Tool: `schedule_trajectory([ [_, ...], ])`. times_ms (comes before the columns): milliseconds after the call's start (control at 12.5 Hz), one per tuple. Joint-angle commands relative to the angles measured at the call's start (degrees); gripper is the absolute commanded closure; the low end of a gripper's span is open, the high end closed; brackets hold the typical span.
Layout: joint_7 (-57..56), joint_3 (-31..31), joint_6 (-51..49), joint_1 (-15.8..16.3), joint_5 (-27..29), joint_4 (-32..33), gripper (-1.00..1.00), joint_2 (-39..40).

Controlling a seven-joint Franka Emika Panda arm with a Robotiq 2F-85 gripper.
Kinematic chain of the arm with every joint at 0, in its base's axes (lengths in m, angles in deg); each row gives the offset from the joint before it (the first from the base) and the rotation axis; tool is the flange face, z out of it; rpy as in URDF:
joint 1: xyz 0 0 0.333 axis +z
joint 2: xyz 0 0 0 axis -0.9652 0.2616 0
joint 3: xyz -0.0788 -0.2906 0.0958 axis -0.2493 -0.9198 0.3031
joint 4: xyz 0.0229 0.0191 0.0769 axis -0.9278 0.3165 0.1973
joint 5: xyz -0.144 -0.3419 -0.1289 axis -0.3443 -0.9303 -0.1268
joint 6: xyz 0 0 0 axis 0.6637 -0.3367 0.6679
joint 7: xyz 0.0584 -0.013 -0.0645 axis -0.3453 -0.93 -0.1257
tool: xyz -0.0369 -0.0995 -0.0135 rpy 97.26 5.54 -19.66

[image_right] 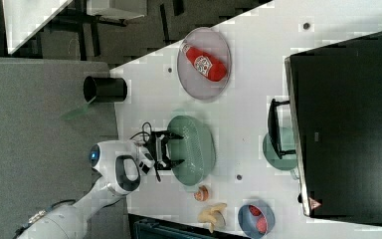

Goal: Drag strainer right to left.

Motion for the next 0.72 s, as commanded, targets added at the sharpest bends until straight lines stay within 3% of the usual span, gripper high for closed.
schedule_trajectory([
  [80,3.62,0.8,-0.58,3.93,1.9,-5.08,-1.0,3.6],
  [720,10.05,0.76,-1.09,10.4,3.18,-13.57,-1.0,8.93],
])
